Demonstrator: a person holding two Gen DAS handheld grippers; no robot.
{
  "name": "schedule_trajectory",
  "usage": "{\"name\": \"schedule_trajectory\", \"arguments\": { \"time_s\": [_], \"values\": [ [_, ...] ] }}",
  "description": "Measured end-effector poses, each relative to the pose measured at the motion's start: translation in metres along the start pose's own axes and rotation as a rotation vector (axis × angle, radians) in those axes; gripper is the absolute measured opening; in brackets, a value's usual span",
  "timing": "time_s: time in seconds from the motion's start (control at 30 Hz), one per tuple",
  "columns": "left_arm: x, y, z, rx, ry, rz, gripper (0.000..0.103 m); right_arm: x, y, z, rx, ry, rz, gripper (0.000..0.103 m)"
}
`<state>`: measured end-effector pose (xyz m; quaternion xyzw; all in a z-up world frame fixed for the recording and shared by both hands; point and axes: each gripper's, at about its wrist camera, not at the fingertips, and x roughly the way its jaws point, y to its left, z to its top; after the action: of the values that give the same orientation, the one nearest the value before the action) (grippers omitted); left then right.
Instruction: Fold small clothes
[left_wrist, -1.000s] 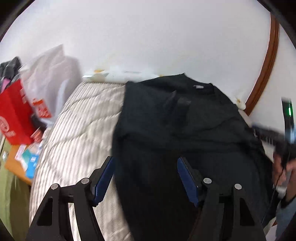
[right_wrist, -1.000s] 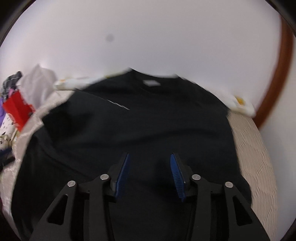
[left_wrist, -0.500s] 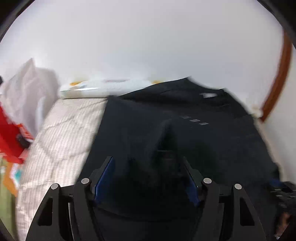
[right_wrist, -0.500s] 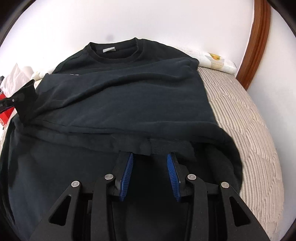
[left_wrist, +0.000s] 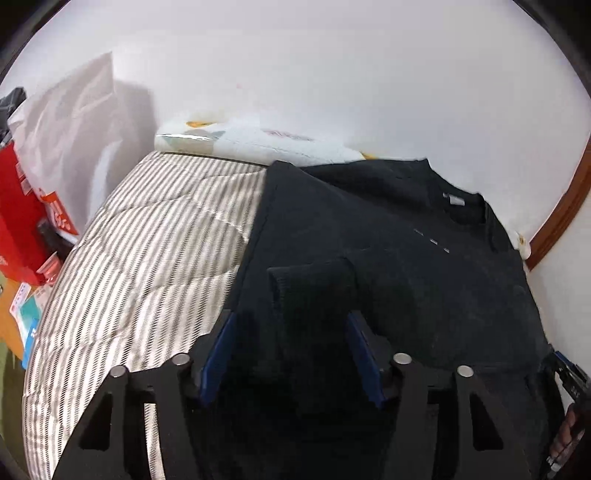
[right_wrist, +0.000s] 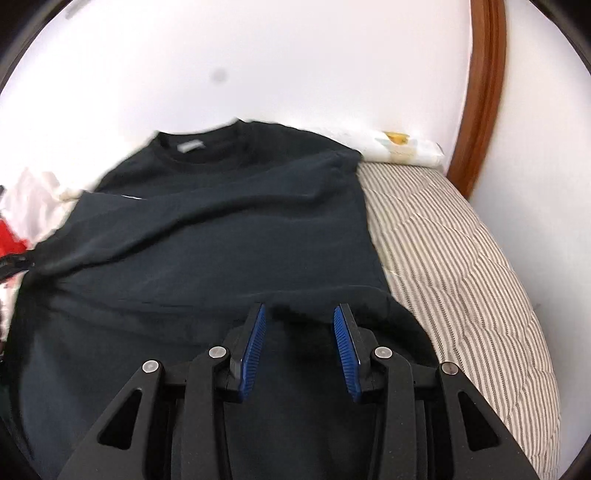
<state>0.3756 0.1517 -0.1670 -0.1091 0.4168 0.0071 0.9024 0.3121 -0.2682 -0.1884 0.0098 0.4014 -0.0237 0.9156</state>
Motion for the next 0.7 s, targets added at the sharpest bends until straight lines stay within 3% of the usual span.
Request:
{"name": "schedule_trajectory", "arguments": {
  "time_s": [0.1, 0.17, 0.47, 0.6, 0.7],
  "values": [
    [0.004, -0.01, -0.003, 0.051, 0.008, 0.064, 0.047, 0.028, -0.007, -0.002, 0.019, 0.085, -0.06, 0.038],
    [-0.002, -0.008, -0.006, 0.051, 0.011, 0.054, 0.045, 0.024, -0.015, -0.002, 0.058, 0.083, -0.04, 0.038],
    [-0.056, -0.008, -0.034, 0.092, -0.001, 0.011, 0.045, -0.058, -0.047, -0.024, 0.104, -0.011, -0.074, 0.048],
    [-0.083, -0.009, -0.058, 0.113, -0.01, 0.01, 0.045, -0.09, -0.062, -0.05, 0.076, -0.028, -0.127, 0.049],
    [-0.099, -0.004, -0.079, 0.094, 0.02, 0.011, 0.045, -0.104, -0.079, -0.075, 0.116, -0.015, -0.11, 0.05]
  ]
}}
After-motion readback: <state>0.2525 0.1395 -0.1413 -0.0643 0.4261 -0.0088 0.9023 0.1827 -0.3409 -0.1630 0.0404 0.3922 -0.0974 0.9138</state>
